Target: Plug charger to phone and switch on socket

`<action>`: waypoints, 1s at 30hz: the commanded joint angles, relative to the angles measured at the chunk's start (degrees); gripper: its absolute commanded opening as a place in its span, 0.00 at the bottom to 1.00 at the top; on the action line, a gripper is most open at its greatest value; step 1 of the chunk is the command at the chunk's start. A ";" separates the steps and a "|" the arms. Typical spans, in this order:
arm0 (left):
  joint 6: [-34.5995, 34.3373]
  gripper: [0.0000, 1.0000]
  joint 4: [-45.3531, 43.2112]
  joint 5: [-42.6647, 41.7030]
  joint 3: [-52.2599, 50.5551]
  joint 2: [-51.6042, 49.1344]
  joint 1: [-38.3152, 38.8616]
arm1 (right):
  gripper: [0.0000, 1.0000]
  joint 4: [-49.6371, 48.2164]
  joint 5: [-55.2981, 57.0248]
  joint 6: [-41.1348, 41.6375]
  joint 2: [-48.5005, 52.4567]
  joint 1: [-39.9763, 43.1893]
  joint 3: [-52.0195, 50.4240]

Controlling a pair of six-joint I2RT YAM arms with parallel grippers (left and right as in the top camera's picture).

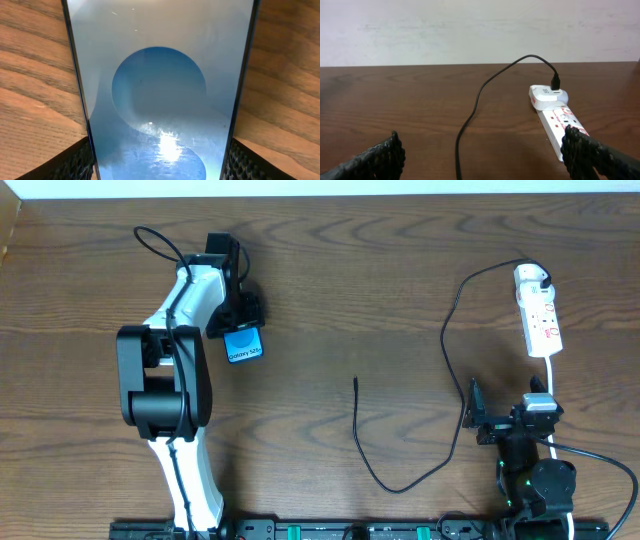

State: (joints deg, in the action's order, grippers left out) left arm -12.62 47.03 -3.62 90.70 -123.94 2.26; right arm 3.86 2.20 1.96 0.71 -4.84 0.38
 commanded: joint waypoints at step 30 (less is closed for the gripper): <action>-2.16 0.07 1.75 -29.81 1.60 11.08 -0.35 | 0.99 0.20 0.44 0.57 -0.33 -0.50 -0.07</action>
State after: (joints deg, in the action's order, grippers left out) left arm -12.99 48.86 -20.82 90.70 -115.35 2.24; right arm 3.86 2.20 1.98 0.71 -4.84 0.38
